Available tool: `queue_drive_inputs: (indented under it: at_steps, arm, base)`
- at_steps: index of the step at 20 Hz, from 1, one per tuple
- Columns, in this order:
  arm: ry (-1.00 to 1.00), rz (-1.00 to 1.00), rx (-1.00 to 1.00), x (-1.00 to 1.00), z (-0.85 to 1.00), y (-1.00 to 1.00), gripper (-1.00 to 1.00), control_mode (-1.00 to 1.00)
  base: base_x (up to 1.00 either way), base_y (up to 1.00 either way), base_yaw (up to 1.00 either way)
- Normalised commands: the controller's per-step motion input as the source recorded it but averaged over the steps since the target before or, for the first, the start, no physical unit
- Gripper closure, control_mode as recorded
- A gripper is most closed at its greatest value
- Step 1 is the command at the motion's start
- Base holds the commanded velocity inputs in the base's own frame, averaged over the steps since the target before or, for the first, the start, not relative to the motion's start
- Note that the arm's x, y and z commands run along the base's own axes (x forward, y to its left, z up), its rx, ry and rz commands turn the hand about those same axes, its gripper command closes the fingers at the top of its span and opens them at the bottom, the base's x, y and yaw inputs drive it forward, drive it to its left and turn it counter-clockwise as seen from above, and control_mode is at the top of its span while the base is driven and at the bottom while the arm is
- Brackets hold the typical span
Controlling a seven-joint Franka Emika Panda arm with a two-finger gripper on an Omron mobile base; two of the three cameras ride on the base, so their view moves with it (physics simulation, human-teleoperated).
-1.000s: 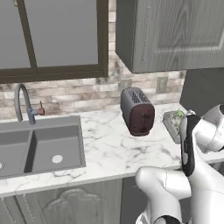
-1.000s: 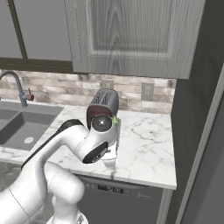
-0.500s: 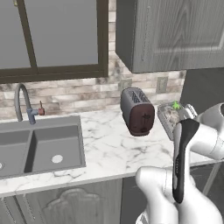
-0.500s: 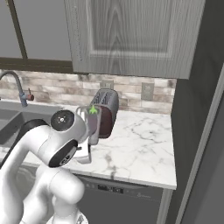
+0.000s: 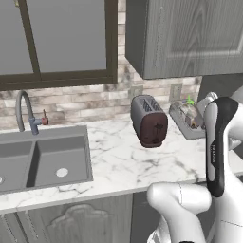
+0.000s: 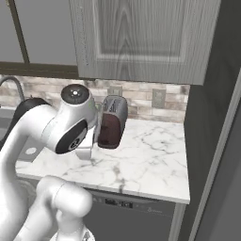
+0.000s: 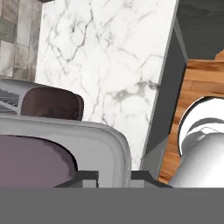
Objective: Place the tupperware on the second highest shelf of the fridge. Make space for the tupperware among the existing items by rearranging them on the shelves if needed. Close the fridge door when finished.
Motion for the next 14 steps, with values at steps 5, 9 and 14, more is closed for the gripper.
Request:
queue_drive_inputs:
  at_steps: [5,9,14]
  arm:
    - [0.02,0.02,-0.02,0.00,0.00,0.18,1.00,-1.00]
    - [0.00,-0.02,-0.01,0.00,0.00,0.11,1.00,-1.00]
    - [0.00,-0.08,-0.02,-0.25,0.00,0.00,1.00,-1.00]
  base:
    - [0.00,0.00,0.00]
    - [0.00,0.00,0.00]
    - [0.00,0.00,0.00]
